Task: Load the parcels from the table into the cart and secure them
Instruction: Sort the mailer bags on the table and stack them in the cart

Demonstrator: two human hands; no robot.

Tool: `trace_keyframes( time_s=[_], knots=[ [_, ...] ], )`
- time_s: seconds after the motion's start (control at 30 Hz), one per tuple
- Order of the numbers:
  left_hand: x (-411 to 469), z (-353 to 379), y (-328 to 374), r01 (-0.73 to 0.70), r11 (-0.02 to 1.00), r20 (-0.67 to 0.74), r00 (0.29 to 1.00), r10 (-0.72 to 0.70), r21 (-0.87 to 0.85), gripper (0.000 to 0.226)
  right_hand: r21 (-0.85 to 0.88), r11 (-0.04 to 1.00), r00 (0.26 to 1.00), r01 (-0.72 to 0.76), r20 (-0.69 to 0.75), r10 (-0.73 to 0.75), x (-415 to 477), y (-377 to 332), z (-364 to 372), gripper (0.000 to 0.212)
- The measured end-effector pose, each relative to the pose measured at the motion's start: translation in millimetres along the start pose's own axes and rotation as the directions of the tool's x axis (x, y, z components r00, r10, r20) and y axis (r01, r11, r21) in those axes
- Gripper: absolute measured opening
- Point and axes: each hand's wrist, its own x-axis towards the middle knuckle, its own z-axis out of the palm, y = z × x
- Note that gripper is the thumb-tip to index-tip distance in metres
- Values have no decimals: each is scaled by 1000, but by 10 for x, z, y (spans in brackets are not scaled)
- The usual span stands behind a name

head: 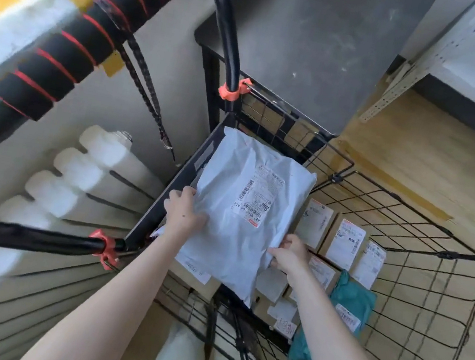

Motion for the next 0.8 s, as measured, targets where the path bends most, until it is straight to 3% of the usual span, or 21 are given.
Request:
trace_keyframes(
  time_s=[0.17,0.4,0.47,0.53,0.57,0.63,0.73,0.8],
  knots=[
    [322,287,-100,60,998,-45,997,-60,-19,62,-27,999,999,22,27,-21,447,118,180,29],
    [573,582,-350,-90,996,-178,980,93,23,60,-84,992,994,98,52,-94,785,224,316,30],
    [583,615,-371,-178,981,-253,948,192,76,70,-103,985,989,136,71,-129,814,228,341,28],
    [590,674,-392,-358,901,-289,860,421,246,77,-91,981,983,174,77,-167,828,225,371,28],
    [583,713,-390,-429,841,-255,817,517,330,80,-81,979,981,186,72,-181,825,219,388,27],
    [555,818,-364,-492,746,-100,802,589,450,90,-101,969,973,227,64,-221,823,222,401,20],
    [560,962,-344,-436,703,88,877,473,562,106,-190,937,956,293,68,-285,822,242,365,15],
    [624,1024,-361,-379,693,133,914,383,613,112,-382,865,941,325,37,-337,880,270,329,39]
  ],
)
